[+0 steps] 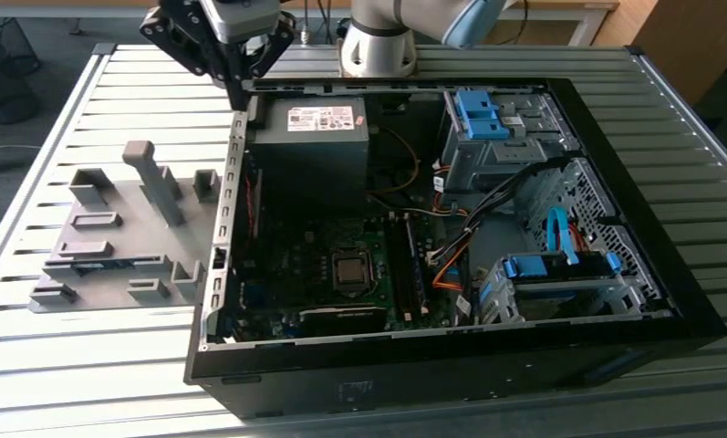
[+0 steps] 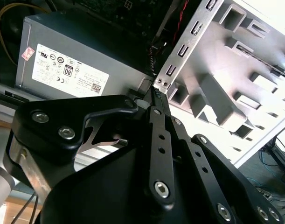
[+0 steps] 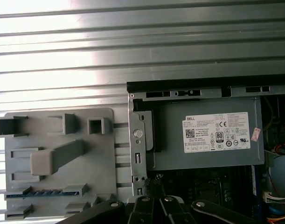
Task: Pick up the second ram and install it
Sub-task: 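Reach for the second ram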
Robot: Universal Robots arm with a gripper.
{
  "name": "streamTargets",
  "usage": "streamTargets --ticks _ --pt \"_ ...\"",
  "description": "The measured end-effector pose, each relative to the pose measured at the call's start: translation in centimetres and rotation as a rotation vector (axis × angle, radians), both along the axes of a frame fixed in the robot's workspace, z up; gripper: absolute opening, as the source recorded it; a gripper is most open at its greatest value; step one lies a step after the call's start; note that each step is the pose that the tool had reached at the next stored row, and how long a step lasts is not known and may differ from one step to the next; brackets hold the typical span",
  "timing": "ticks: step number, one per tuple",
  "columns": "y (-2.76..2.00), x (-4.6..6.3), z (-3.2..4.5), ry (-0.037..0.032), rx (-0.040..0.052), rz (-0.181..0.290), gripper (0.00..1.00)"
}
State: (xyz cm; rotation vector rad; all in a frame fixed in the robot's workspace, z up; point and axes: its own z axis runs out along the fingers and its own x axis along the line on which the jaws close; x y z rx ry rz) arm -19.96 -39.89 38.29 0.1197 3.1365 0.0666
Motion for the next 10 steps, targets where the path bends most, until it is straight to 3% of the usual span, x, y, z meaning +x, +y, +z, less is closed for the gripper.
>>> streamTargets --ticks 10 --pt "0.00 -0.67 -0.10 0.0017 0.0001 0.000 0.11"
